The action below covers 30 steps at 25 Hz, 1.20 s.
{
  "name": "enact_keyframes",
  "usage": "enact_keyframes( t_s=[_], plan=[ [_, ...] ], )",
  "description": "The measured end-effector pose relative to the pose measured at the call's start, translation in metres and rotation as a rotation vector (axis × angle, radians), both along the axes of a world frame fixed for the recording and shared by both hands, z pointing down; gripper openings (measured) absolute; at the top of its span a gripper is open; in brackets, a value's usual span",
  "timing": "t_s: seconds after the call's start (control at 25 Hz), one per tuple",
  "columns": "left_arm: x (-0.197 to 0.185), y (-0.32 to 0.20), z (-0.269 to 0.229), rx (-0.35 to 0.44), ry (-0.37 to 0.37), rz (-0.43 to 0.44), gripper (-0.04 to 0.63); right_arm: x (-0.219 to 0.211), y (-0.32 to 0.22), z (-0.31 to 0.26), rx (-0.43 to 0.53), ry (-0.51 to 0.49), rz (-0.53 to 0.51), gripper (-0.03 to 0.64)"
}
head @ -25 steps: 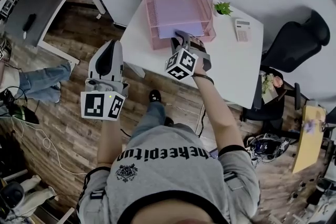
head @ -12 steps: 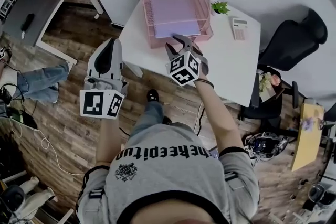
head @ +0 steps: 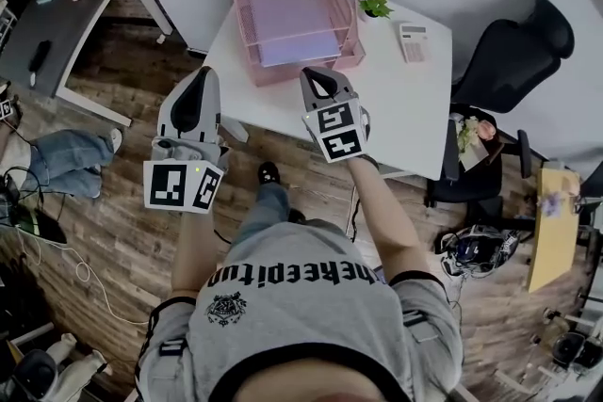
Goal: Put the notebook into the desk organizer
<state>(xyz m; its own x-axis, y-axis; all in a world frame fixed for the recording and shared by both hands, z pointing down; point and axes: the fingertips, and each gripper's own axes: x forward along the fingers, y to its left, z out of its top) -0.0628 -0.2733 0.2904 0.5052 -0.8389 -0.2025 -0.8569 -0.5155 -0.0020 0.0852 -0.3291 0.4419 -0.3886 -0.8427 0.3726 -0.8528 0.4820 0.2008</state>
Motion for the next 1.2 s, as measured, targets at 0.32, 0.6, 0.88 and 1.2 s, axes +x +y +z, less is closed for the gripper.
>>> enact_keyframes(
  t_s=[0.32, 0.6, 0.88, 1.2],
  plan=[
    [0.014, 0.008, -0.003, 0.009, 0.007, 0.023, 0.004, 0.02, 0.023, -0.029, 0.058, -0.123, 0.046, 0.003],
    [0.024, 0.016, -0.006, 0.015, 0.01, 0.038, 0.003, 0.029, 0.044, -0.055, 0.115, -0.21, 0.067, 0.003],
    [0.032, 0.025, -0.009, 0.023, 0.015, 0.052, 0.003, 0.046, 0.066, -0.083, 0.191, -0.267, 0.114, 0.003],
    [0.039, 0.037, -0.012, 0.034, 0.013, 0.067, 0.003, 0.059, 0.09, -0.108, 0.274, -0.293, 0.145, 0.003]
  ],
)
